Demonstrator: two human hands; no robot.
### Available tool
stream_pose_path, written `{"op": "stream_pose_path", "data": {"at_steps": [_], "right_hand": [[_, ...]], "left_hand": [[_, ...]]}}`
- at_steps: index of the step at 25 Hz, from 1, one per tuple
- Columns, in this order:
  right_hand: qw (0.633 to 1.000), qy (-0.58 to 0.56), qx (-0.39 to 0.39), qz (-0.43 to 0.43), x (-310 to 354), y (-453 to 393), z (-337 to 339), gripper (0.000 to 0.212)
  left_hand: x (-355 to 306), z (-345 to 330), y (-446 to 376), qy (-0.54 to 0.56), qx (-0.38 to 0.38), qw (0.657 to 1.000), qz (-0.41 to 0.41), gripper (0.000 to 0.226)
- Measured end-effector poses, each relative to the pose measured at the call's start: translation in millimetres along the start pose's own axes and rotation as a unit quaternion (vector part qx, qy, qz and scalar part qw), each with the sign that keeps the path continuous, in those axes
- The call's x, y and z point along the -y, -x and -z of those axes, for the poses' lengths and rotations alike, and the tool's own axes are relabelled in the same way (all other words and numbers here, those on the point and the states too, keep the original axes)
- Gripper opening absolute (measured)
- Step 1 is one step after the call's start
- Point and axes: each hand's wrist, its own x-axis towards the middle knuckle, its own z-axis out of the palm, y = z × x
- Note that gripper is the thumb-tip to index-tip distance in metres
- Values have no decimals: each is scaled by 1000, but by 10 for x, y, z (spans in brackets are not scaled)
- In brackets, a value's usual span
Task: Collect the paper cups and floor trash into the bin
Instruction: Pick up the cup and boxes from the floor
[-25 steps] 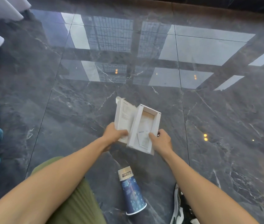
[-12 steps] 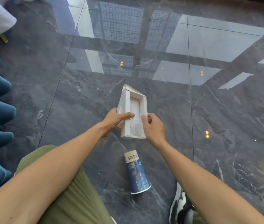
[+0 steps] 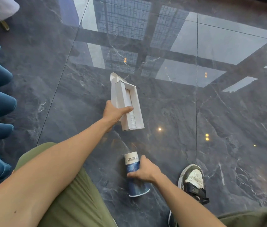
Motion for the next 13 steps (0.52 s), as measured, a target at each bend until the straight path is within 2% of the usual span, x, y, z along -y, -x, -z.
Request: {"op": "stream_pose_path", "data": {"at_steps": [3,6,9,11,13], "right_hand": [[1000,-22,11,-14,16,-101,-32,74],[992,-120,-18,-33,48,-130,169,70],[971,-219,-76,-59,85,180,602,75],[963,-240,-102,-66,118,588,968,80],[952,-276,-115,-64,195,1083,1312,86]], "left_hand": [[20,-45,0,-5,8,1000,-2,104],[-44,-9,126,4,-6,1000,-2,100],[-186,127,532,6,-60,998,-15,81],[-337,299,965,12,-92,996,5,79],[-581,463,1494,17,-90,995,31,82]]}}
